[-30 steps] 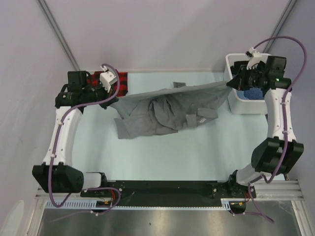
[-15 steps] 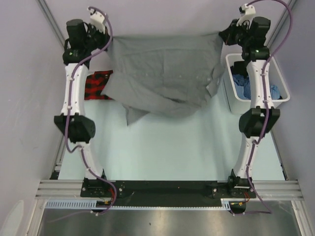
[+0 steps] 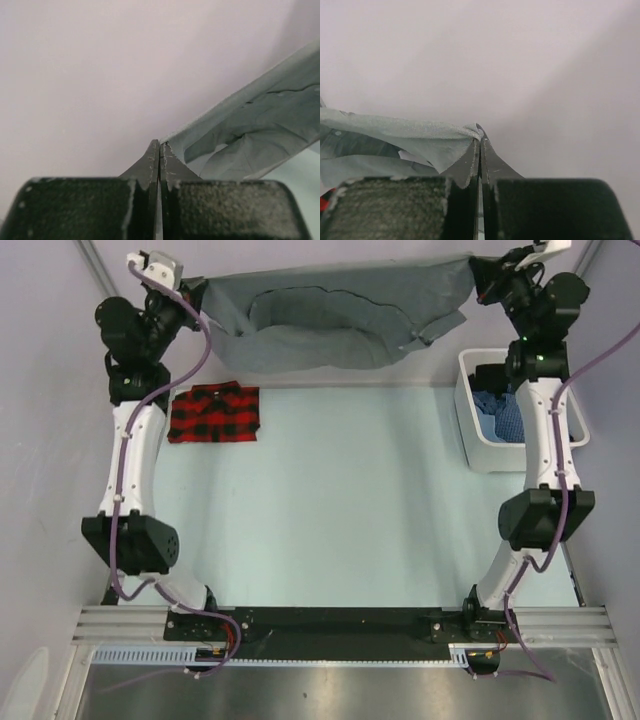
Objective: Fold and stack the long sleeve shirts
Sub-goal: Flatten the shirt out
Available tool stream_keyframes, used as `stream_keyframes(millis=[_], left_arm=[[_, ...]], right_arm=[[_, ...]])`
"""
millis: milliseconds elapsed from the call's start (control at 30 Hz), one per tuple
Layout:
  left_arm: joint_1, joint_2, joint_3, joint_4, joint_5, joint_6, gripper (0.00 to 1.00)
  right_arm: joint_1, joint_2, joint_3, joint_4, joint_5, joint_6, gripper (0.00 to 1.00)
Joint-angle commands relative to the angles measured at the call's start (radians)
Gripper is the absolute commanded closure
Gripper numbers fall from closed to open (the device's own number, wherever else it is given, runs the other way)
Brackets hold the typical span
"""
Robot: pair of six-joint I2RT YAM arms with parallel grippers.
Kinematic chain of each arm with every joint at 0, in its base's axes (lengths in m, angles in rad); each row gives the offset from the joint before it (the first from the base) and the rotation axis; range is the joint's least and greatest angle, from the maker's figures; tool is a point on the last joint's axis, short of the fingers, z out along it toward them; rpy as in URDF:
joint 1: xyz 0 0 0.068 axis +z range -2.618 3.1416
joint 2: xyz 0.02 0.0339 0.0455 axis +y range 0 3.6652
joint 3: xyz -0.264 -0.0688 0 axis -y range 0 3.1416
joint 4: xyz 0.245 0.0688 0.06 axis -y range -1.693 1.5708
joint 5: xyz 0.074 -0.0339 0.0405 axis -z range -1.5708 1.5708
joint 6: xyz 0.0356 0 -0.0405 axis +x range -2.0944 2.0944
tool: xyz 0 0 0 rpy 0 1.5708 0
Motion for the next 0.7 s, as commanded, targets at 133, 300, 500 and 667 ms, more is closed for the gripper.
stream_keyframes(millis=[133,300,500,667], left_arm=[[0.039,-0.297,-0.357,-0.193,0.34,0.186,1.0],[-0.049,-0.366,-0.438,-0.364,0.308,0.128,1.0],[-0.041,-0.467,-0.515,-0.333,0.296,0.059,1.0],[-0.041,-0.249,-0.501,-0.132,0.028,0.024,1.0]], right_arm=[[-0.06,-0.236,-0.368,0.008,-0.004,-0.116,1.0],[-0.011,-0.305,-0.55,-0.049,-0.042,-0.14,1.0],[-0.021,-0.355,-0.566,-0.155,-0.072,-0.175,1.0],[0.025,-0.168,-0.491,-0.029,0.0,-0.176,1.0]])
